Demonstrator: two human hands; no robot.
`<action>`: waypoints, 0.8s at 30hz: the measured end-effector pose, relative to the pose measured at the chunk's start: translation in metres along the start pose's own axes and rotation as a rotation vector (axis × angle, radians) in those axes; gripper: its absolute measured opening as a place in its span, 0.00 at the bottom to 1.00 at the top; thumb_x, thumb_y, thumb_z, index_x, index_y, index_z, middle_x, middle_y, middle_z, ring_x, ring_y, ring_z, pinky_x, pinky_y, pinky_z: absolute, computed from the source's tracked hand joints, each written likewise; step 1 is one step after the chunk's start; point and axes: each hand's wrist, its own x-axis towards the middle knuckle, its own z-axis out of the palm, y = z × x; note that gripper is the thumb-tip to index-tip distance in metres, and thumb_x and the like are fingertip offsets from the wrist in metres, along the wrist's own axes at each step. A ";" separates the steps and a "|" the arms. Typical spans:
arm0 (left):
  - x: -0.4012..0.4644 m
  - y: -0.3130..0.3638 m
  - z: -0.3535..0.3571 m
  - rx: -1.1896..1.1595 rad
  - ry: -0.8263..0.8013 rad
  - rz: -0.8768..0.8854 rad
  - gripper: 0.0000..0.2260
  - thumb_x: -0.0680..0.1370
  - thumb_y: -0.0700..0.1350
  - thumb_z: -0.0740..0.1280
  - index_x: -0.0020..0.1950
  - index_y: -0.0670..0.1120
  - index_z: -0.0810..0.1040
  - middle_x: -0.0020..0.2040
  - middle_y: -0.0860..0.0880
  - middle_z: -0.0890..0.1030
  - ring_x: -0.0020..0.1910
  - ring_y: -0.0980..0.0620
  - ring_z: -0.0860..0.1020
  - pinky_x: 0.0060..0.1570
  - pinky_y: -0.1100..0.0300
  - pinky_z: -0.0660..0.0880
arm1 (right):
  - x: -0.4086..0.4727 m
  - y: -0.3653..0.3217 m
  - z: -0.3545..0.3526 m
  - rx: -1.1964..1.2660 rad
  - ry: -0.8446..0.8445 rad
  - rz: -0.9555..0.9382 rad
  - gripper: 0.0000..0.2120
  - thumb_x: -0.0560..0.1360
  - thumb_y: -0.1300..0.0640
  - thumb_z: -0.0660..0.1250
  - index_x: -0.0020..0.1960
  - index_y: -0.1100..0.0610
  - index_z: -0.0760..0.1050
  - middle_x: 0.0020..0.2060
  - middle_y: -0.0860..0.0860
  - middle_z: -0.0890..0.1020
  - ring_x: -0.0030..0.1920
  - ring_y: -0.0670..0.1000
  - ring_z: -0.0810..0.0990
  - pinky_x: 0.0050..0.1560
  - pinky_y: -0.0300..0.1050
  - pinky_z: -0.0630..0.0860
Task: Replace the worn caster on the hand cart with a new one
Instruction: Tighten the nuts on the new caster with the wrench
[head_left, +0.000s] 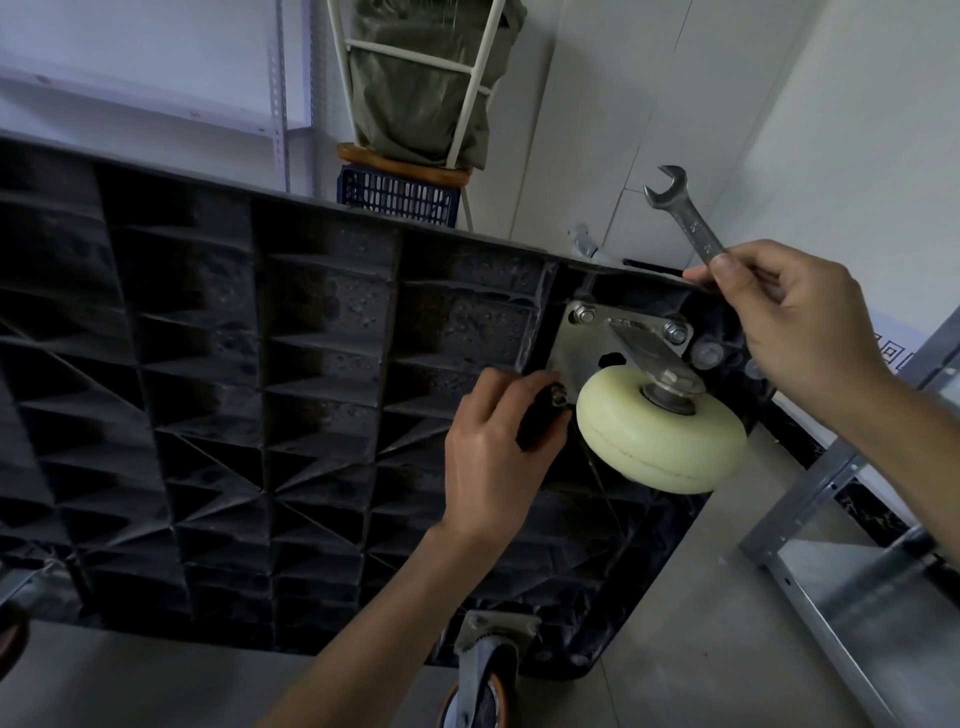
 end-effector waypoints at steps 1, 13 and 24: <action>0.001 0.001 0.000 -0.002 0.018 -0.013 0.13 0.74 0.43 0.77 0.58 0.44 0.83 0.48 0.53 0.76 0.41 0.55 0.74 0.39 0.53 0.78 | 0.000 0.000 0.000 -0.001 0.001 -0.001 0.13 0.83 0.47 0.62 0.54 0.50 0.83 0.47 0.39 0.85 0.52 0.44 0.83 0.57 0.54 0.78; -0.001 -0.002 0.001 -0.012 -0.003 0.001 0.13 0.74 0.42 0.77 0.58 0.46 0.84 0.48 0.52 0.77 0.41 0.51 0.77 0.39 0.49 0.77 | 0.000 0.002 0.002 0.004 0.011 0.000 0.14 0.83 0.45 0.61 0.54 0.50 0.83 0.46 0.39 0.85 0.49 0.46 0.84 0.55 0.58 0.79; -0.001 0.002 0.000 0.143 0.008 0.051 0.13 0.72 0.42 0.79 0.56 0.46 0.85 0.47 0.51 0.79 0.42 0.53 0.77 0.41 0.54 0.74 | 0.000 0.002 0.001 0.013 0.004 0.004 0.12 0.83 0.46 0.61 0.54 0.49 0.83 0.45 0.39 0.85 0.41 0.41 0.80 0.46 0.49 0.74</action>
